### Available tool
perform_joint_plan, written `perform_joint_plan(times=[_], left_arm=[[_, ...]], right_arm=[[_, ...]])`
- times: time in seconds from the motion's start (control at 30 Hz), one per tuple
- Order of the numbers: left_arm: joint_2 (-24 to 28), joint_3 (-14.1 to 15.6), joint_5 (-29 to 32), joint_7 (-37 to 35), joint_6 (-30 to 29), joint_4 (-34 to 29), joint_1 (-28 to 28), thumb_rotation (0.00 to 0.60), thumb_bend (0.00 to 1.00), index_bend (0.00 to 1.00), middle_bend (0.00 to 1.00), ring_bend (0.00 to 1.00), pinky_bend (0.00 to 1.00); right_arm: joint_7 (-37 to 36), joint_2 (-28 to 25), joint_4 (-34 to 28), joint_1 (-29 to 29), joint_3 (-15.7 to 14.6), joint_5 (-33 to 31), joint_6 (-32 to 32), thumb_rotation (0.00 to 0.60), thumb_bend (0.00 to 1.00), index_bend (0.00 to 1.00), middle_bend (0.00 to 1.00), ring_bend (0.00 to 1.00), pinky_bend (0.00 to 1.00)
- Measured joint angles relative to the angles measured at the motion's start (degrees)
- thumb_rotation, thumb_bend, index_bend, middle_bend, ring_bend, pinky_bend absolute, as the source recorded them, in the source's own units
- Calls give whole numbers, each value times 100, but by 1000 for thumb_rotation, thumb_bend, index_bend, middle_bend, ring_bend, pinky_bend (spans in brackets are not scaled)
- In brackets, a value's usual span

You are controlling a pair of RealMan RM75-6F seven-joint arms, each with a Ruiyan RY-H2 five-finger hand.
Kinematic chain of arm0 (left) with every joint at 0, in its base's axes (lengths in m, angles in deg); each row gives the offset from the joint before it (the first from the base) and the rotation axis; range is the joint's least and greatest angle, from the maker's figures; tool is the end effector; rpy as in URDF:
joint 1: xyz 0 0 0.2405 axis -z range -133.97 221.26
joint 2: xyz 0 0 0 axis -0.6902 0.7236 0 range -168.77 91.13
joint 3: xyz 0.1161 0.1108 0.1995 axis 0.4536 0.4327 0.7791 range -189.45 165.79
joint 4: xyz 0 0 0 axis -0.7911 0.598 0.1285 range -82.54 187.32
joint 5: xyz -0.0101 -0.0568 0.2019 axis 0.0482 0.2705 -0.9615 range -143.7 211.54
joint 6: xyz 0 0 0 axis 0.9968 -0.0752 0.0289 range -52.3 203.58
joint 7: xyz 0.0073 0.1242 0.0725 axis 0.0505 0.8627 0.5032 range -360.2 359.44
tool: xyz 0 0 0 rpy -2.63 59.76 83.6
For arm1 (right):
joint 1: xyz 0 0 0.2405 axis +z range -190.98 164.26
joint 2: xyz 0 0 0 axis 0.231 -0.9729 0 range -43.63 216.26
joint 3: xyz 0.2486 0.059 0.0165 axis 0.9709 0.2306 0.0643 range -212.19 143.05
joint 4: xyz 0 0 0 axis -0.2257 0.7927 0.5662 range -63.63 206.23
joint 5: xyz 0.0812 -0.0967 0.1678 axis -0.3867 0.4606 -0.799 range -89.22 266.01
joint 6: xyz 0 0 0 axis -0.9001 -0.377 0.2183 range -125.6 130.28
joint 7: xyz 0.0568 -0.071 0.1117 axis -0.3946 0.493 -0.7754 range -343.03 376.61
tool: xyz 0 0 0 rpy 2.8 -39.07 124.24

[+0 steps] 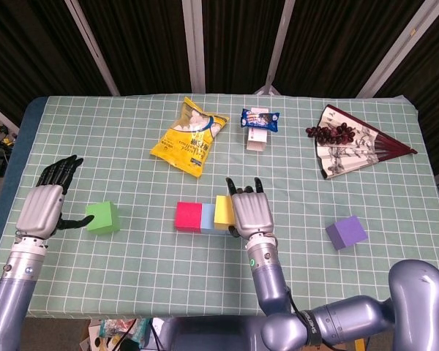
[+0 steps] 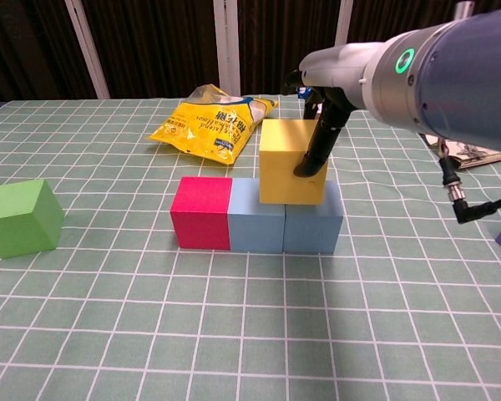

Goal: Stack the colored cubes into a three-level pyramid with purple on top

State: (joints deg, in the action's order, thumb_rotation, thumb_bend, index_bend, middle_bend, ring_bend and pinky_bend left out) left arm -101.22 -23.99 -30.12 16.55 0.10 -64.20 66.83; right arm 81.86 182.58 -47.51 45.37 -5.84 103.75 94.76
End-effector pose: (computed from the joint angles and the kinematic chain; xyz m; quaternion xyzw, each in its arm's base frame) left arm -0.1863 0.2698 0.1425 -0.5880 -0.4358 -0.4367 0.5230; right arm -0.0036 -0.2976 0.0141 0.6790 -0.4573 0.2907 0.4953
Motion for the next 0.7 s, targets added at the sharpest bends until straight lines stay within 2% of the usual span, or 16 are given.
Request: perform_joint_plan(times=[0.7], left_arm=[[16,-2,46,-44,6,19,23,600,88,0,22,3,37]], right_arm=[[-430,32,220,43,-237,134,-199,600,263,0,456,246,0]])
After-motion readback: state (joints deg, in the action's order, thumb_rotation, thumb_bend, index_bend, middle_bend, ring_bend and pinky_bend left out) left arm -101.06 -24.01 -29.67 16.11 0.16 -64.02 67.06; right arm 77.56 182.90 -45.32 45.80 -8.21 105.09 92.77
